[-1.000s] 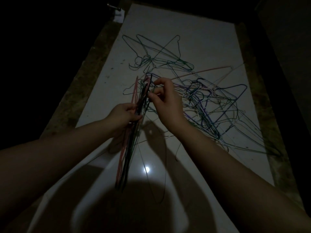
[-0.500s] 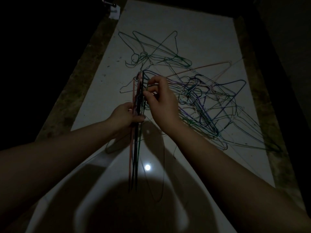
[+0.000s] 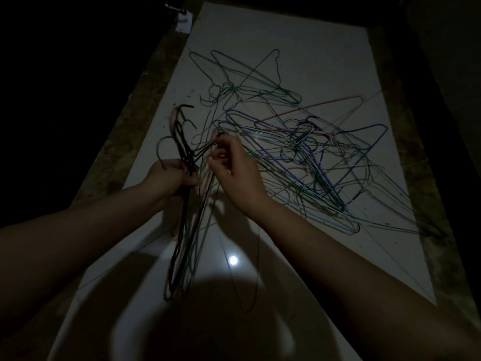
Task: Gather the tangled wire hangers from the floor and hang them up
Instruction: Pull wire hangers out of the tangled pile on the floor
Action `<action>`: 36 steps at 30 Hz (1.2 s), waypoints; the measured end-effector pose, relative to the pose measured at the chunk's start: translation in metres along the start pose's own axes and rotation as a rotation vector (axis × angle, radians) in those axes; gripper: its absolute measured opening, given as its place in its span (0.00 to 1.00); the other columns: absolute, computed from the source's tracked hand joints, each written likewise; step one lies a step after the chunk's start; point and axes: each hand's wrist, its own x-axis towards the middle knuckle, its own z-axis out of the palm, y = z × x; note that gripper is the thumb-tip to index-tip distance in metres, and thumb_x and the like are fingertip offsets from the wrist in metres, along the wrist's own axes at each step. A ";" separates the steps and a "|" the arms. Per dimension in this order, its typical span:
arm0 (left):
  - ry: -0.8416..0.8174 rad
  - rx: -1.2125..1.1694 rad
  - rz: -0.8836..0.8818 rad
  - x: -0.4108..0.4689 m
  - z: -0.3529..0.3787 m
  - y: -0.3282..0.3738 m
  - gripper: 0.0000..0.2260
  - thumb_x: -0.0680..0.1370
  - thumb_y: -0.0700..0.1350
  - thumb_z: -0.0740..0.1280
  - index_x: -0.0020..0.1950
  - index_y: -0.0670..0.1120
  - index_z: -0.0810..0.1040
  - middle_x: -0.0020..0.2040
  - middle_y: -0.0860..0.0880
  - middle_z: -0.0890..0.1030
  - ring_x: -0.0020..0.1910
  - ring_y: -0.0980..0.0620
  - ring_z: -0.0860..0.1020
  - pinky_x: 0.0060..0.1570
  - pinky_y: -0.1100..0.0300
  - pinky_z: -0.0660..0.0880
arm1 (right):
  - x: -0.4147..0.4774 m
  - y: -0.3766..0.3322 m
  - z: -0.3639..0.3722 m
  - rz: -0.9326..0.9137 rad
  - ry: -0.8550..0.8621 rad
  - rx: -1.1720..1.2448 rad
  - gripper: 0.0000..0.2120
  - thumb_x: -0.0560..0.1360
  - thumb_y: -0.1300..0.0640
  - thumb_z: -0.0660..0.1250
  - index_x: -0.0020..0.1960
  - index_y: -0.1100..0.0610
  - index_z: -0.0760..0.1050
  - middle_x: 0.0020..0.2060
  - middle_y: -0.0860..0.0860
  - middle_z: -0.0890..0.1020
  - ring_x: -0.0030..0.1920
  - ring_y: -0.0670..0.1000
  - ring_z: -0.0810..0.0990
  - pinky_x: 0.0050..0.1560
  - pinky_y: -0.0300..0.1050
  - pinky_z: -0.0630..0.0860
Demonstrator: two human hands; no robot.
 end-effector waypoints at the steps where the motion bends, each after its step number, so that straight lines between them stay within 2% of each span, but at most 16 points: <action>1: 0.012 -0.014 -0.014 0.001 -0.004 0.000 0.11 0.72 0.27 0.65 0.52 0.38 0.77 0.45 0.43 0.80 0.46 0.47 0.77 0.46 0.59 0.77 | -0.002 0.005 0.001 0.014 0.007 -0.011 0.16 0.77 0.62 0.65 0.64 0.61 0.69 0.48 0.50 0.77 0.48 0.47 0.77 0.50 0.43 0.74; 3: 0.010 -0.016 -0.020 0.003 -0.011 -0.002 0.10 0.73 0.26 0.64 0.51 0.37 0.77 0.48 0.43 0.78 0.50 0.46 0.76 0.51 0.57 0.75 | -0.004 0.013 0.001 0.034 0.019 -0.026 0.14 0.77 0.61 0.64 0.62 0.61 0.71 0.48 0.50 0.77 0.47 0.47 0.76 0.49 0.41 0.73; 5: 0.008 -0.048 -0.013 0.003 -0.017 -0.003 0.10 0.73 0.25 0.63 0.43 0.39 0.76 0.43 0.44 0.78 0.46 0.47 0.78 0.41 0.64 0.79 | -0.006 0.020 0.001 0.058 0.008 -0.048 0.12 0.78 0.62 0.63 0.60 0.61 0.73 0.47 0.49 0.77 0.45 0.47 0.75 0.47 0.39 0.72; 6: 0.012 -0.070 -0.013 0.003 -0.019 -0.002 0.10 0.73 0.25 0.62 0.43 0.39 0.75 0.42 0.44 0.78 0.43 0.49 0.78 0.35 0.68 0.78 | -0.007 0.024 0.001 0.084 -0.012 -0.063 0.11 0.78 0.62 0.63 0.59 0.61 0.74 0.47 0.49 0.77 0.45 0.47 0.75 0.46 0.39 0.71; 8: 0.018 -0.099 -0.013 0.001 -0.023 0.001 0.10 0.75 0.25 0.60 0.48 0.38 0.74 0.41 0.45 0.76 0.40 0.53 0.76 0.30 0.70 0.77 | -0.009 0.033 0.003 0.150 -0.054 -0.089 0.10 0.78 0.62 0.62 0.58 0.61 0.75 0.48 0.53 0.80 0.46 0.48 0.76 0.47 0.39 0.71; 10: 0.003 -0.106 -0.018 0.001 -0.027 0.003 0.11 0.76 0.27 0.59 0.53 0.40 0.71 0.40 0.46 0.75 0.39 0.54 0.75 0.32 0.69 0.76 | -0.011 0.043 0.005 0.190 -0.060 -0.108 0.10 0.78 0.63 0.61 0.57 0.62 0.75 0.50 0.57 0.81 0.45 0.48 0.75 0.44 0.36 0.69; 14: -0.019 -0.097 0.000 0.005 -0.039 0.006 0.10 0.77 0.28 0.59 0.45 0.41 0.72 0.41 0.47 0.75 0.41 0.55 0.75 0.33 0.70 0.76 | -0.015 0.053 0.005 0.239 -0.089 -0.154 0.10 0.78 0.64 0.61 0.58 0.61 0.76 0.50 0.56 0.81 0.44 0.47 0.74 0.40 0.36 0.65; 16: -0.028 -0.091 0.007 0.007 -0.043 0.008 0.09 0.77 0.29 0.59 0.45 0.41 0.73 0.40 0.48 0.77 0.41 0.56 0.76 0.36 0.69 0.77 | -0.015 0.056 0.005 0.251 -0.091 -0.174 0.11 0.78 0.63 0.60 0.58 0.61 0.75 0.51 0.56 0.80 0.45 0.47 0.74 0.41 0.37 0.65; 19: -0.052 -0.096 0.029 0.008 -0.040 0.014 0.12 0.77 0.28 0.59 0.42 0.43 0.73 0.33 0.53 0.81 0.36 0.58 0.80 0.30 0.70 0.76 | -0.016 0.062 0.005 0.263 -0.082 -0.188 0.11 0.78 0.63 0.60 0.59 0.61 0.75 0.51 0.55 0.80 0.46 0.47 0.74 0.41 0.36 0.64; 21: -0.069 -0.115 0.051 0.008 -0.037 0.020 0.12 0.77 0.27 0.59 0.43 0.43 0.73 0.34 0.51 0.82 0.38 0.57 0.80 0.29 0.70 0.75 | -0.017 0.064 0.004 0.273 -0.072 -0.187 0.12 0.78 0.62 0.60 0.60 0.60 0.75 0.50 0.55 0.80 0.46 0.49 0.75 0.41 0.36 0.64; 24: -0.067 -0.131 0.058 0.005 -0.034 0.024 0.12 0.76 0.27 0.59 0.44 0.43 0.74 0.40 0.48 0.79 0.42 0.54 0.78 0.31 0.70 0.76 | -0.015 0.070 0.004 0.321 -0.094 -0.181 0.14 0.79 0.61 0.60 0.62 0.60 0.74 0.51 0.56 0.80 0.50 0.52 0.78 0.47 0.40 0.71; 27: -0.081 -0.090 0.050 0.002 -0.035 0.014 0.12 0.75 0.27 0.60 0.42 0.43 0.75 0.30 0.54 0.82 0.38 0.56 0.80 0.33 0.69 0.77 | -0.014 0.076 0.011 0.407 -0.183 -0.150 0.16 0.79 0.58 0.60 0.66 0.59 0.71 0.53 0.58 0.80 0.54 0.57 0.80 0.57 0.48 0.75; 29: -0.080 -0.054 0.051 0.002 -0.037 0.008 0.12 0.75 0.27 0.60 0.41 0.44 0.75 0.28 0.56 0.81 0.34 0.59 0.81 0.34 0.70 0.77 | -0.013 0.079 0.017 0.434 -0.248 -0.167 0.19 0.80 0.57 0.60 0.69 0.60 0.68 0.59 0.58 0.78 0.59 0.56 0.77 0.62 0.44 0.71; 32: -0.109 -0.061 0.048 0.003 -0.044 0.006 0.13 0.76 0.27 0.59 0.42 0.43 0.74 0.28 0.56 0.81 0.32 0.61 0.81 0.32 0.70 0.76 | -0.008 0.084 0.020 0.420 -0.288 -0.250 0.23 0.81 0.56 0.59 0.74 0.59 0.62 0.71 0.56 0.67 0.70 0.53 0.67 0.65 0.37 0.60; 34: -0.127 -0.079 0.055 0.005 -0.049 0.004 0.13 0.76 0.27 0.58 0.42 0.43 0.73 0.28 0.56 0.81 0.31 0.63 0.81 0.31 0.71 0.76 | -0.001 0.089 0.022 0.391 -0.277 -0.306 0.23 0.81 0.57 0.58 0.74 0.60 0.61 0.73 0.56 0.64 0.72 0.53 0.63 0.66 0.34 0.56; 36: -0.135 -0.081 0.059 0.002 -0.050 0.002 0.13 0.76 0.26 0.58 0.42 0.43 0.73 0.33 0.53 0.82 0.32 0.63 0.81 0.32 0.71 0.76 | 0.005 0.091 0.025 0.360 -0.264 -0.340 0.22 0.82 0.58 0.56 0.74 0.61 0.61 0.73 0.57 0.64 0.72 0.53 0.63 0.65 0.34 0.55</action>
